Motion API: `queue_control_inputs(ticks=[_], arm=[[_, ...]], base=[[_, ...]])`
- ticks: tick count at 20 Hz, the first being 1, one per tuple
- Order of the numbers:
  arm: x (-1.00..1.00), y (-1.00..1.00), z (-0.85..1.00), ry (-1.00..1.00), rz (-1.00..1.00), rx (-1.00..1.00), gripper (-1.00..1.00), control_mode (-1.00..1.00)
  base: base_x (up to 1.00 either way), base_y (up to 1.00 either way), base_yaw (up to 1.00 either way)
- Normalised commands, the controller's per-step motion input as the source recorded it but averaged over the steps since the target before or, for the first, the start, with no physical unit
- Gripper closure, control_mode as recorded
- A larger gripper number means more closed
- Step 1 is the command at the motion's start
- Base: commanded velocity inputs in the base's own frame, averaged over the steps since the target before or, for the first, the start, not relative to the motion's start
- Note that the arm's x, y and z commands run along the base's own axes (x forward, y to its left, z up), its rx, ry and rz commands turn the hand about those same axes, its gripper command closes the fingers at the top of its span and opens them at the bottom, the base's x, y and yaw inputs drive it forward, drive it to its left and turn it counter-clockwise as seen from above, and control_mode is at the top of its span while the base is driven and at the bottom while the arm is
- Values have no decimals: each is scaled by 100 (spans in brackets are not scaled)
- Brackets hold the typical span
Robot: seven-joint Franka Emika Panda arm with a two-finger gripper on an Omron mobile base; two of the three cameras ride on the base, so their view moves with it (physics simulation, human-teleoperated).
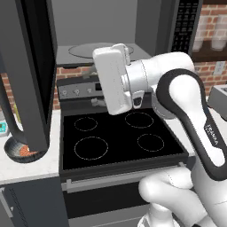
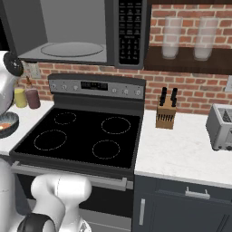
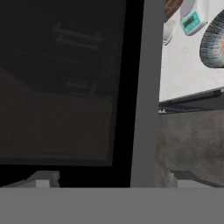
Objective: Open the microwave, place the bowl with waffle inside the microwave, then close the microwave door and turn it on.
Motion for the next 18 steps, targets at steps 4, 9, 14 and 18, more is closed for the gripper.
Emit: queue_control_inputs(ticks=[4,9,14,18], arm=[[-8,-52,-71,0,0,0,-100,-100],[15,-11,-78,5,0,-3,-100,-100],[21,0,-82,3,0,-5,-100,-100],[29,5,-62,9,0,-10,-100,-100]], base=[[0,0,0],[0,0,0],[0,0,0],[0,0,0]])
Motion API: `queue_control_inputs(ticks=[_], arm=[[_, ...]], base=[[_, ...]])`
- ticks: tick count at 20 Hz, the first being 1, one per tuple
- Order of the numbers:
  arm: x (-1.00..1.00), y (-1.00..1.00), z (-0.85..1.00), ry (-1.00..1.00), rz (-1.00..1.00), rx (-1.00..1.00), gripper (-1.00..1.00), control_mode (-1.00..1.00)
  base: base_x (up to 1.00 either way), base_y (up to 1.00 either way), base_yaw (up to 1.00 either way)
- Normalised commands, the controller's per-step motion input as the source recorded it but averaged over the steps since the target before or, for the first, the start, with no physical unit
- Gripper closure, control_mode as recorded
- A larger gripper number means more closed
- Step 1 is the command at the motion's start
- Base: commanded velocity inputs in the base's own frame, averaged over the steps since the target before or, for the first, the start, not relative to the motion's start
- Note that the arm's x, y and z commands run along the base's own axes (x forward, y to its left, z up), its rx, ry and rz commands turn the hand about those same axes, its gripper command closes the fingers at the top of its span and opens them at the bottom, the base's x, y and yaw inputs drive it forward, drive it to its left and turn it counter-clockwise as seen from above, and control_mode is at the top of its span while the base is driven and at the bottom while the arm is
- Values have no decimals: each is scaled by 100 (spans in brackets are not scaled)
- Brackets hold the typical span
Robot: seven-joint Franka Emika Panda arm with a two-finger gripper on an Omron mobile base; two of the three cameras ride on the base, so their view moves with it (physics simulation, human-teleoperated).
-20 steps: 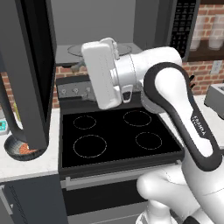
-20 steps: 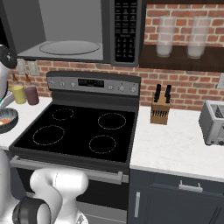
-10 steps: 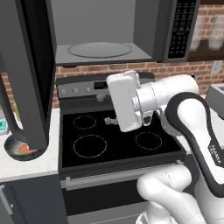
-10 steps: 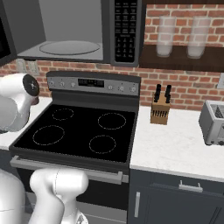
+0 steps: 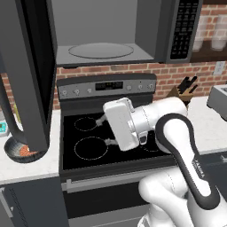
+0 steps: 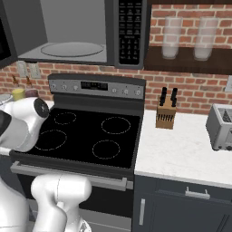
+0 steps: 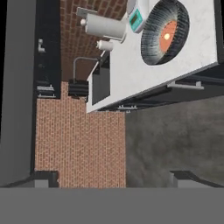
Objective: Open the microwave, place the bowl with waffle inside the microwave, then close the microwave door and turn it on.
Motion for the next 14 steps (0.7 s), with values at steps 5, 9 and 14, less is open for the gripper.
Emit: queue_control_inputs(ticks=[5,9,14], arm=[[6,7,-39,14,0,-10,-100,-100],[27,18,-29,9,0,-5,-100,-100],[45,30,-41,4,0,-4,-100,-100]], base=[[0,0,0],[0,0,0],[0,0,0]])
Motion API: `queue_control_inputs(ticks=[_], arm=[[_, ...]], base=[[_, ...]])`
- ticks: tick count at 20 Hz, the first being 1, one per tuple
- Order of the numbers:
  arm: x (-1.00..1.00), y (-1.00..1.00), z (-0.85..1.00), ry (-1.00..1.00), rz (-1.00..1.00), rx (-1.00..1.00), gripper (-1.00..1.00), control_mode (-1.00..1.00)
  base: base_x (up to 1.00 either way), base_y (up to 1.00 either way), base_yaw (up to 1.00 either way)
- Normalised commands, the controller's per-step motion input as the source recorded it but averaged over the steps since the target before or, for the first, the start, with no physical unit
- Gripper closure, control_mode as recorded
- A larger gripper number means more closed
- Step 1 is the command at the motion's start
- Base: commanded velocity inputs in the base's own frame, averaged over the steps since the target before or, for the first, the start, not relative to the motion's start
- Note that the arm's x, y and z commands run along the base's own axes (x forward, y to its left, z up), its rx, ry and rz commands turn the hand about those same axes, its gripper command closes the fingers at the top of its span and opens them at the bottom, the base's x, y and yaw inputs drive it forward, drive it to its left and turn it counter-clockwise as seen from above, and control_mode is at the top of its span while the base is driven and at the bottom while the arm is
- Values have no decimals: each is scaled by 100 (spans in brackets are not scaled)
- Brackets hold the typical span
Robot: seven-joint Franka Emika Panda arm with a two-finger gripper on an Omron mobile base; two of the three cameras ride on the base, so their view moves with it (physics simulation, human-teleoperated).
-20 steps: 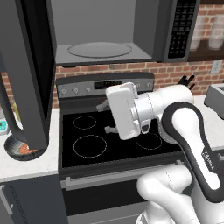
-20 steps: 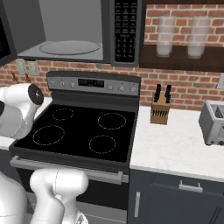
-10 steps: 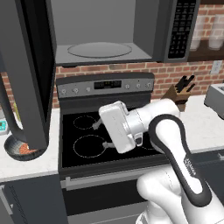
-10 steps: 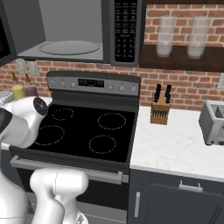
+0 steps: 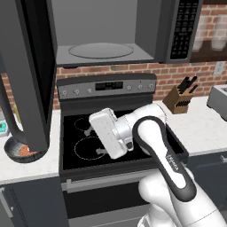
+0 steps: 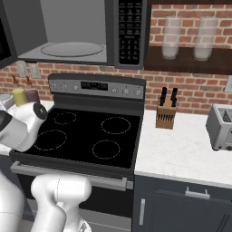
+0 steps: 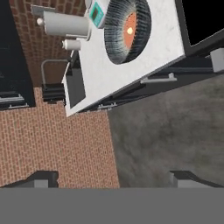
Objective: Open the microwave, place the bowl with waffle inside the microwave, then close the microwave door and turn it on.
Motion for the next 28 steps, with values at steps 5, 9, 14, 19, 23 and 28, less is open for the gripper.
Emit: queue_control_inputs(ticks=[5,9,14,19,23,28], arm=[[9,3,-26,3,0,-1,-100,-100],[20,12,-24,4,0,0,-100,-100],[38,42,-22,7,-1,-2,-100,-100],[42,54,-30,2,-5,-8,-100,-100],[45,25,-26,0,-5,-10,-100,-100],[45,1,-17,0,-4,-10,-100,-100]], base=[[0,0,0],[0,0,0],[0,0,0],[0,0,0],[0,0,0],[0,0,0]])
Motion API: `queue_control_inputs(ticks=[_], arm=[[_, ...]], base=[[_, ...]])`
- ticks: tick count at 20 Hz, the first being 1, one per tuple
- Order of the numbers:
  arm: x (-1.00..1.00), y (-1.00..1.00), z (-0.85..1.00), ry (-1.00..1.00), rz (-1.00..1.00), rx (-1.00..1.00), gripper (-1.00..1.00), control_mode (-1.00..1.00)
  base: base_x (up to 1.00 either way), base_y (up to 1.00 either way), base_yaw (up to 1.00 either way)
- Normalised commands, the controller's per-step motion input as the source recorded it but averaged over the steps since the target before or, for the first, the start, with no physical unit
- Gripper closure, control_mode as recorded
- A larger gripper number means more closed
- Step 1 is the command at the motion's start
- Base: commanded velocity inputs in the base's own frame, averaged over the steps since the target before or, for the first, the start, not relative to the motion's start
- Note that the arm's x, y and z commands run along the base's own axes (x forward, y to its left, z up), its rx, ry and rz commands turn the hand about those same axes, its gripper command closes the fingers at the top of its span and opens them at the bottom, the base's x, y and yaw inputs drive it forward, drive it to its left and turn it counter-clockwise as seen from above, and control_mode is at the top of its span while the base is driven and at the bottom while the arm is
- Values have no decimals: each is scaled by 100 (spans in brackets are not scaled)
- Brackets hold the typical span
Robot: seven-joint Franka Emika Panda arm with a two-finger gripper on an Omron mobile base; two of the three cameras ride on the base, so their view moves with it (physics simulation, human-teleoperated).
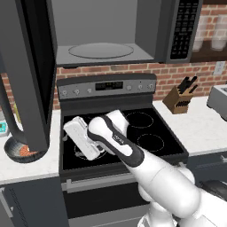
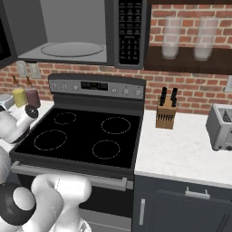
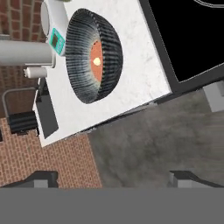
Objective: Open the microwave, place the bowl with waffle inside the microwave, then close the microwave door and turn it on.
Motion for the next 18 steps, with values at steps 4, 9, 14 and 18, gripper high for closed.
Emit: queue_control_inputs(ticks=[4,9,14,18], arm=[[50,11,-7,0,-4,-8,-100,-100],[48,30,-13,4,-5,-7,-100,-100],[44,36,-37,4,-6,-9,-100,-100],[41,37,-35,5,-7,-8,-100,-100]], base=[[0,0,0],[0,0,0],[0,0,0],[0,0,0]])
